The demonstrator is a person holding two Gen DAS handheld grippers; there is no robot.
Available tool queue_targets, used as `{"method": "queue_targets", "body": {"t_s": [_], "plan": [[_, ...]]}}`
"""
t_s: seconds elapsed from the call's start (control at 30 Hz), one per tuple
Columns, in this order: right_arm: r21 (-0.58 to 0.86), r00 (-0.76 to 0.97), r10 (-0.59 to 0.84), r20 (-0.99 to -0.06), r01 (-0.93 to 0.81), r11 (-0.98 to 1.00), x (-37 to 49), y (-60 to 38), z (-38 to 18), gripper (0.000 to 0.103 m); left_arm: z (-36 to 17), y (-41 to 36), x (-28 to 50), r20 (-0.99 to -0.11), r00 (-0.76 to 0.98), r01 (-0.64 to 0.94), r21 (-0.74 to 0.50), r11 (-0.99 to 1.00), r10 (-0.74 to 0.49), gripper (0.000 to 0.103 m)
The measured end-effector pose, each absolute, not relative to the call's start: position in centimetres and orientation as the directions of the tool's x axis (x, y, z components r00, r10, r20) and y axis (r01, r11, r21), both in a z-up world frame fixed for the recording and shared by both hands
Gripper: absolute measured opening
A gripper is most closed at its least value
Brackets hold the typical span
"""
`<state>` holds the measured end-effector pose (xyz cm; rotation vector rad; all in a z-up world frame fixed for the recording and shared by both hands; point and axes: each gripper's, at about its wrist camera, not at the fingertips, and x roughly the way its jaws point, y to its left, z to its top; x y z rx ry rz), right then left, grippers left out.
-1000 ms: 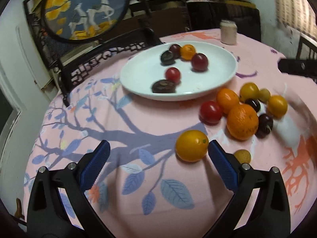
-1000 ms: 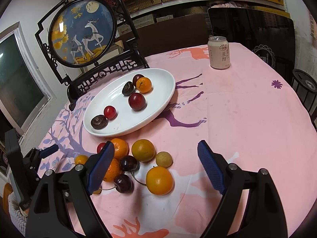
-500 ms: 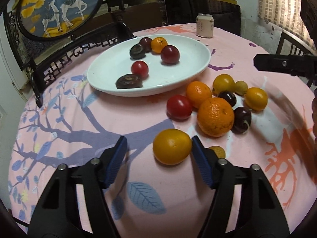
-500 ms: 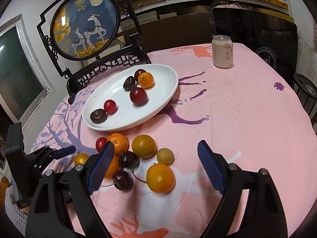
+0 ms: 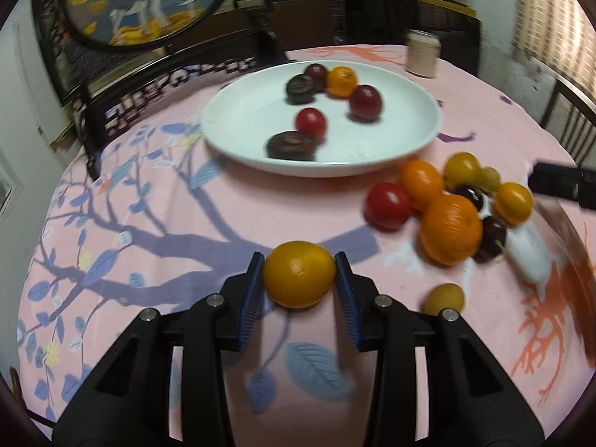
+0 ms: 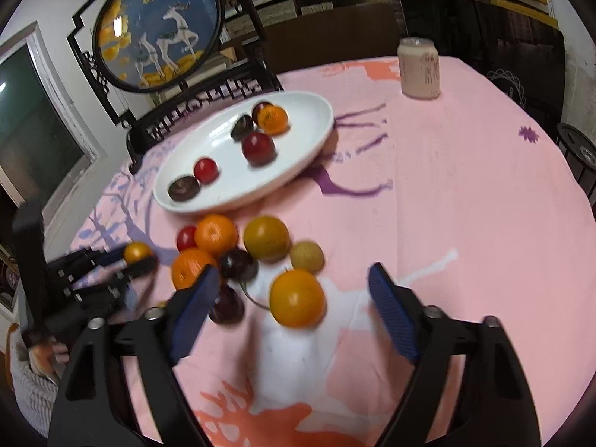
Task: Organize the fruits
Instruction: 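Withdraw both tools from the plate and close the left tool on a yellow orange, then carry the yellow orange to the plate with the left tool while the right tool grasps and carries an orange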
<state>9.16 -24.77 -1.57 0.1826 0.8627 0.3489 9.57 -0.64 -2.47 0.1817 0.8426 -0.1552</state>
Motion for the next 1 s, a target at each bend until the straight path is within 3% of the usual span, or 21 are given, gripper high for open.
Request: {"method": "queue_targets", "body": {"t_s": [0.37,0.7,1.0], "plan": [[0.205,0.547,0.323,-0.772,-0.267,0.942,9.2,-22.9,-3.9,0.038,-3.1,-1.1,9.6,-0.770,0.634,0.223,0.102,0.969,-0.065,0.040],[0.177,0.592,0.315,-0.742,-0.280,0.943,8.7,-22.9,-3.0,0.036,-2.7,-0.8,9.6,-0.756,0.652,0.203,0.099,0.974,-0.058,0.038],[0.220,0.662,0.339,-0.668,-0.259,0.940,10.5,-23.3,1.0,0.036,2.7,0.8,13.4,-0.700,0.712,0.109,0.033,0.994,-0.054,0.038]]}}
